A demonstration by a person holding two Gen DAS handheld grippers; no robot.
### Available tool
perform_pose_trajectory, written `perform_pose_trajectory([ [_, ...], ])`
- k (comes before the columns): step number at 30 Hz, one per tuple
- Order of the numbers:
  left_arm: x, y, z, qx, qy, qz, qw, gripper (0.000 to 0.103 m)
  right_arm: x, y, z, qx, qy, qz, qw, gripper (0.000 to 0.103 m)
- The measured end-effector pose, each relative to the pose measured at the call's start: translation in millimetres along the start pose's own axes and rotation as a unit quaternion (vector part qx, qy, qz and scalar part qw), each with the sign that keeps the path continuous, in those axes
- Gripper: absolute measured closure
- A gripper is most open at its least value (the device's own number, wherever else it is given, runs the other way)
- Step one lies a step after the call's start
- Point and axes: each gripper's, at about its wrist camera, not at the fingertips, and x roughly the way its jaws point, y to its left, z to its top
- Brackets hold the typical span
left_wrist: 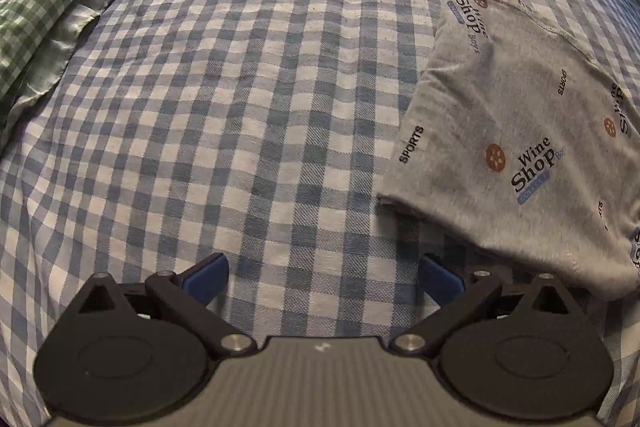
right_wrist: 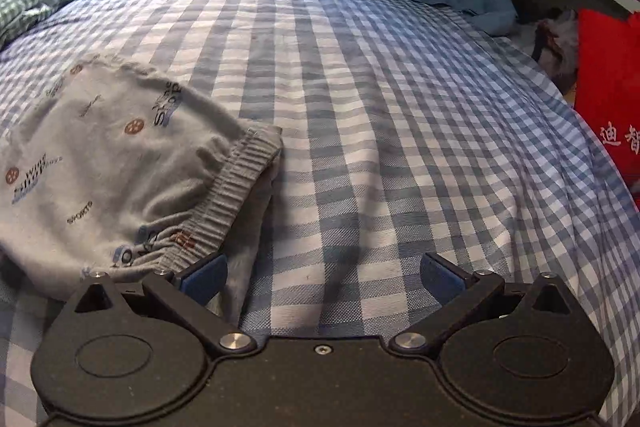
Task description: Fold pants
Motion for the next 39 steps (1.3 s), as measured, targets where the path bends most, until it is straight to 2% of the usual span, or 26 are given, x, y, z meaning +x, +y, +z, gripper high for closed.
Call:
perform_pose_trajectory([
  [4, -8.3, 8.8, 9.7, 0.001, -0.017, 0.012, 0.9998, 0.0, 2.5, -16.0, 7.6, 0.021, 0.003, 0.006, 1.0, 0.001],
  [8, -18.3, 14.1, 19.2, -0.01, -0.049, -0.018, 0.9986, 0.0, 5.9, -34.0, 14.8, 0.073, 0.008, 0.049, 0.996, 0.001],
  [10, -20.9, 13.1, 26.1, -0.009, -0.067, -0.042, 0.9968, 0.0, 9.8, -43.4, 21.4, 0.111, 0.002, 0.107, 0.988, 0.001],
  [12, -20.8, 7.9, 35.5, 0.008, -0.077, -0.055, 0.9954, 0.0, 19.1, -48.7, 31.9, 0.135, 0.009, 0.182, 0.974, 0.001],
  [14, -21.0, -0.4, 45.1, 0.036, -0.094, -0.059, 0.9931, 0.0, 32.6, -45.5, 45.0, 0.124, 0.038, 0.244, 0.961, 0.001],
  [17, -17.6, -16.7, 59.4, 0.078, -0.113, -0.062, 0.9886, 0.0, 50.2, -39.1, 61.6, 0.086, 0.049, 0.29, 0.952, 0.001],
  [20, -7.7, -29.9, 70.6, 0.096, -0.108, -0.075, 0.9867, 0.0, 72.1, -40.0, 69.8, 0.1, 0.074, 0.305, 0.944, 0.001],
  [24, 4.7, -44.4, 78.3, 0.108, -0.099, -0.079, 0.9861, 0.0, 102.4, -48.2, 70.5, 0.162, 0.12, 0.317, 0.927, 0.001],
  [30, 23.4, -50.7, 77.9, 0.098, -0.08, -0.09, 0.988, 0.0, 109.9, -68.4, 59.4, 0.229, 0.091, 0.35, 0.904, 0.0],
  [36, 32.0, -45.4, 68.3, 0.073, -0.068, -0.108, 0.9891, 0.0, 107.8, -73.5, 46.8, 0.24, 0.055, 0.36, 0.9, 0.001],
  [39, 28.9, -39.5, 66.2, 0.064, -0.065, -0.144, 0.9854, 0.001, 107.9, -75.7, 44.8, 0.241, 0.057, 0.359, 0.9, 0.001],
])
